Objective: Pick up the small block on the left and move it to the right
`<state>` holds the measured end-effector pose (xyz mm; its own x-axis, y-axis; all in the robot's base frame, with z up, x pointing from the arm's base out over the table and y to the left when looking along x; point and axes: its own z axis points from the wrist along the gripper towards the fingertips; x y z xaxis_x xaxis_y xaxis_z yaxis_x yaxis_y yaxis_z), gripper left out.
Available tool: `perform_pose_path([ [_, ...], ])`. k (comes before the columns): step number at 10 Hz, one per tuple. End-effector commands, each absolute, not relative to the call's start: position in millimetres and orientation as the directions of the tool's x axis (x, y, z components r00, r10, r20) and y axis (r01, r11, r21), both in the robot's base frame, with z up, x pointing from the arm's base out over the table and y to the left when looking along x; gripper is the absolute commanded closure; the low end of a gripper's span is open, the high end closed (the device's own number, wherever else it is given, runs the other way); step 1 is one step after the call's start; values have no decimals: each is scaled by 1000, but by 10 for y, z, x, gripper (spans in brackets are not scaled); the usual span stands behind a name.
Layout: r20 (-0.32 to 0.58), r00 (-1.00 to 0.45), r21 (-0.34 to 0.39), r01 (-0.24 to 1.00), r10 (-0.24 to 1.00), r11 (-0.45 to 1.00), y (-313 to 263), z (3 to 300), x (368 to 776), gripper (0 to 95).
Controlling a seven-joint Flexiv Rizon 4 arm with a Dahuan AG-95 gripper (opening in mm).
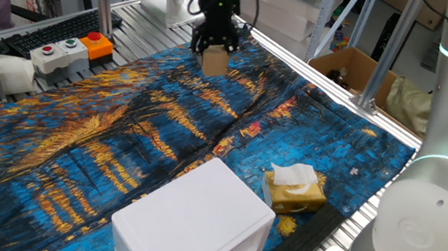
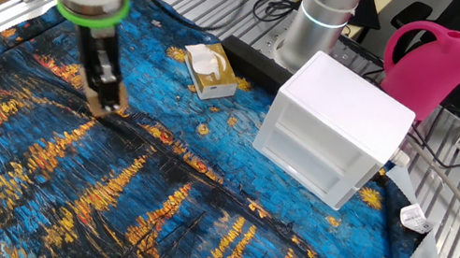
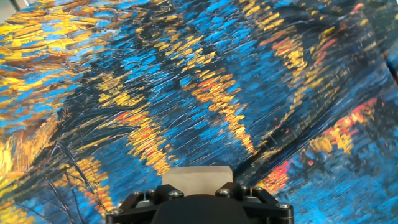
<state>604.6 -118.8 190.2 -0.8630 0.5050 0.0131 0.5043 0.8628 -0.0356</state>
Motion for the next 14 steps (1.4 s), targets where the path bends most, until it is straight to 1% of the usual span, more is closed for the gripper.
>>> perform_pose_path([
  [1, 13, -868, -35, 497, 497, 867, -1183, 1892, 6052, 950],
  [4, 24, -855, -37, 518, 519, 855, -1183, 1892, 6052, 950],
  [8, 32, -859, -50, 509, 510, 860, -1183, 1892, 6052, 950],
  [10, 48, -876, -67, 476, 480, 877, -1183, 1892, 6052, 950],
  [14, 60, -923, -58, 376, 380, 925, -1183, 1892, 6052, 950],
])
